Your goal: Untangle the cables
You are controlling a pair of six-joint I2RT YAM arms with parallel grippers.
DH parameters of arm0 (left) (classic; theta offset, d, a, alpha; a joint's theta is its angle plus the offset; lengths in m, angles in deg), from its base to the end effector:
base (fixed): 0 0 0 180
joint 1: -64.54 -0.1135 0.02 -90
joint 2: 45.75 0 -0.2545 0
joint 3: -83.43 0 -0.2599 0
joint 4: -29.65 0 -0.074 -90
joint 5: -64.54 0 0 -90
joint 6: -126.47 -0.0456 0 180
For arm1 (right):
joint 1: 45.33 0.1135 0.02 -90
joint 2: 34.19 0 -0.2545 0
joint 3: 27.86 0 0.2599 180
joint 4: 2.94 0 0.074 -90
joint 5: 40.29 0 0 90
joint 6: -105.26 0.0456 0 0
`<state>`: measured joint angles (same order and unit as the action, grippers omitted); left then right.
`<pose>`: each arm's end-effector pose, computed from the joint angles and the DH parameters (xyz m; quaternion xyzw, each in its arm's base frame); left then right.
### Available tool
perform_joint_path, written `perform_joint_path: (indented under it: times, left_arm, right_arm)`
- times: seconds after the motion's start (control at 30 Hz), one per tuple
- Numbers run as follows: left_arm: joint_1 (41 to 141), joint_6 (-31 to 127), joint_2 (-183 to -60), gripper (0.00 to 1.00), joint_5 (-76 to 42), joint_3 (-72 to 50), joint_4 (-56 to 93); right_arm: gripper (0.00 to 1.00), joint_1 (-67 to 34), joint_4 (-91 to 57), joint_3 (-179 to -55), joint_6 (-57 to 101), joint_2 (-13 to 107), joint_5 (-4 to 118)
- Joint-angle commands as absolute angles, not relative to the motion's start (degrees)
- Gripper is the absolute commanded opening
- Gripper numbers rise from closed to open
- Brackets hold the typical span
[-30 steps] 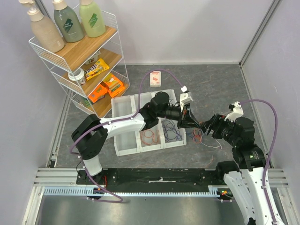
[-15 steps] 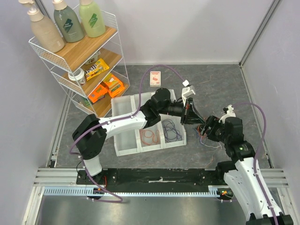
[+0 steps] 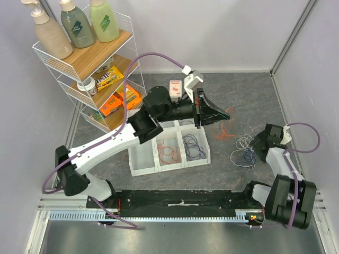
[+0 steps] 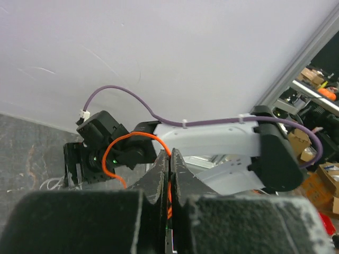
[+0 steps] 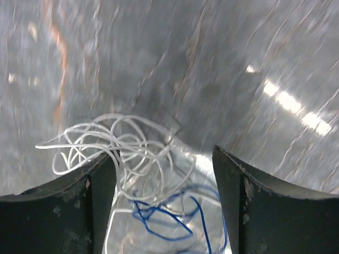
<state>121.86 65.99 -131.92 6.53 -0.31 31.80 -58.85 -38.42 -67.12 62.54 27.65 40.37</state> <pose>0.1789 -0.3236 0.4369 0.3532 0.5342 -0.6400 0.4247 0.1955 -0.0546 0.1371 0.5042 0.8151 0.0047 0.2851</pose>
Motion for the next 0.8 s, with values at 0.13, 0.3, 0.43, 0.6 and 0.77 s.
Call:
perform_joint_path:
  times: [0.13,0.3,0.43,0.6,0.77]
  left_arm:
    - [121.67,63.20,-125.91,0.02,-0.32,0.10,18.25]
    - [119.57,60.82,-123.97,0.02,-0.59,-2.63,13.67]
    - [116.06,59.59,-123.00,0.02,-0.33,-1.58,6.21]
    - [114.56,53.79,-118.53,0.02,-0.14,-4.99,1.45]
    - [114.29,50.18,-115.10,0.02,-11.89,-9.92,-3.90]
  right_arm:
    - [0.82,-64.06,-30.79,-72.58,50.25,37.35,49.50]
    - [0.83,-56.86,-35.79,-74.87,44.88,23.85,50.07]
    - [0.85,-51.24,-40.71,-78.29,42.16,13.29,47.70]
    - [0.87,-46.92,-43.71,-83.21,40.57,10.98,53.54]
    - [0.87,-41.83,-40.90,-85.24,42.15,12.48,65.27]
